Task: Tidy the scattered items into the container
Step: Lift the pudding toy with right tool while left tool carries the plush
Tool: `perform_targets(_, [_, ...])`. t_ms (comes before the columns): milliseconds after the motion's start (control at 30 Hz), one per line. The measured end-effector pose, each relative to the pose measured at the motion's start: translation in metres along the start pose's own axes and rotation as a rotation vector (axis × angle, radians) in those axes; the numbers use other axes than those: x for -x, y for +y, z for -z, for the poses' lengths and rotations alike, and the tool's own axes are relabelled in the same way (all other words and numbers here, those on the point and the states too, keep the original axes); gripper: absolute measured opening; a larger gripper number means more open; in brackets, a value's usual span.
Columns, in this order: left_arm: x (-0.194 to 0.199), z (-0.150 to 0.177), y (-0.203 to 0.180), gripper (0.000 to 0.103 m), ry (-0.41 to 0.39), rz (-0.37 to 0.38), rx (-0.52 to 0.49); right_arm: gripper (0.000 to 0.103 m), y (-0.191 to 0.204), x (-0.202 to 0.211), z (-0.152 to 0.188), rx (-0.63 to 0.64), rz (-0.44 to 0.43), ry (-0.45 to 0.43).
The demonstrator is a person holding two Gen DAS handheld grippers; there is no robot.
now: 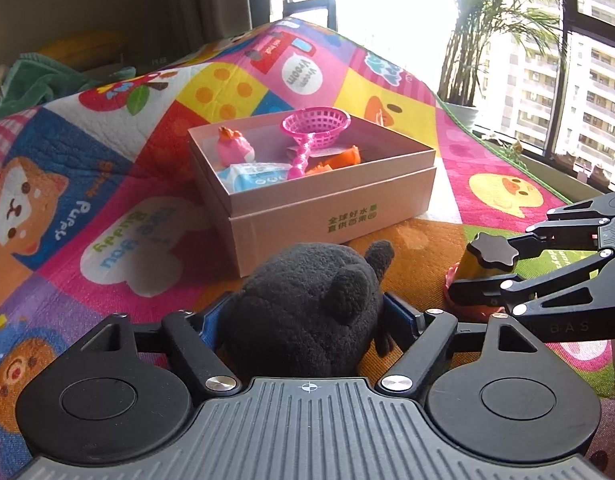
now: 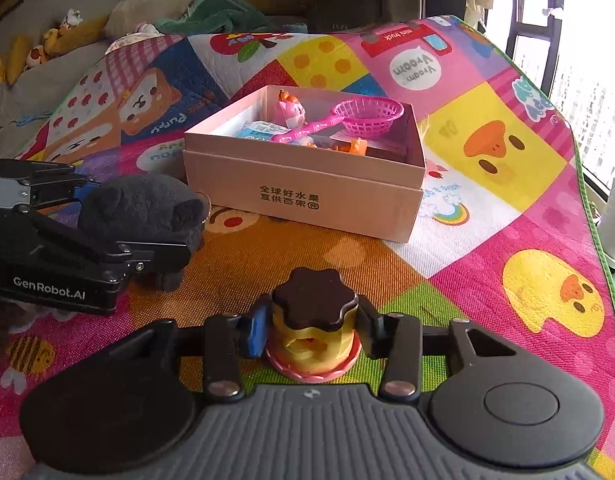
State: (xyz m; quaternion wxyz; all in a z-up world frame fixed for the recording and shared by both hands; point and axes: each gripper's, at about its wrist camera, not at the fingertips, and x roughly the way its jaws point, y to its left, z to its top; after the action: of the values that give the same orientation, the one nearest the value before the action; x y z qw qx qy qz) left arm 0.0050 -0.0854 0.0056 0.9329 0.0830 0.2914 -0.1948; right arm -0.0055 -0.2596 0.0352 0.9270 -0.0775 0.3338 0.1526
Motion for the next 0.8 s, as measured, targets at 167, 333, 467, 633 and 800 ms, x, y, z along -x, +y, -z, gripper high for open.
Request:
perform_targets(167, [0.018, 0.005, -0.014, 0.079, 0.002, 0.025, -0.053, 0.043, 0.0, 0.027, 0.002, 0.011, 0.015, -0.021])
perform_targets(333, [0.048, 0.01, -0.035, 0.079, -0.03, 0.074, -0.139, 0.043, -0.008, 0.06, 0.007, -0.039, -0.015, -0.015])
perform_targets(467, [0.063, -0.008, -0.041, 0.075, -0.094, 0.055, -0.181, 0.043, -0.014, 0.086, 0.004, -0.068, -0.041, -0.033])
perform_targets(633, [0.052, -0.059, -0.03, 0.063, -0.206, 0.011, -0.168, 0.043, -0.017, 0.106, -0.008, -0.051, -0.02, -0.106])
perform_targets(800, [0.025, -0.096, 0.001, 0.06, -0.212, -0.008, -0.057, 0.043, -0.017, 0.099, -0.011, -0.052, -0.019, -0.096])
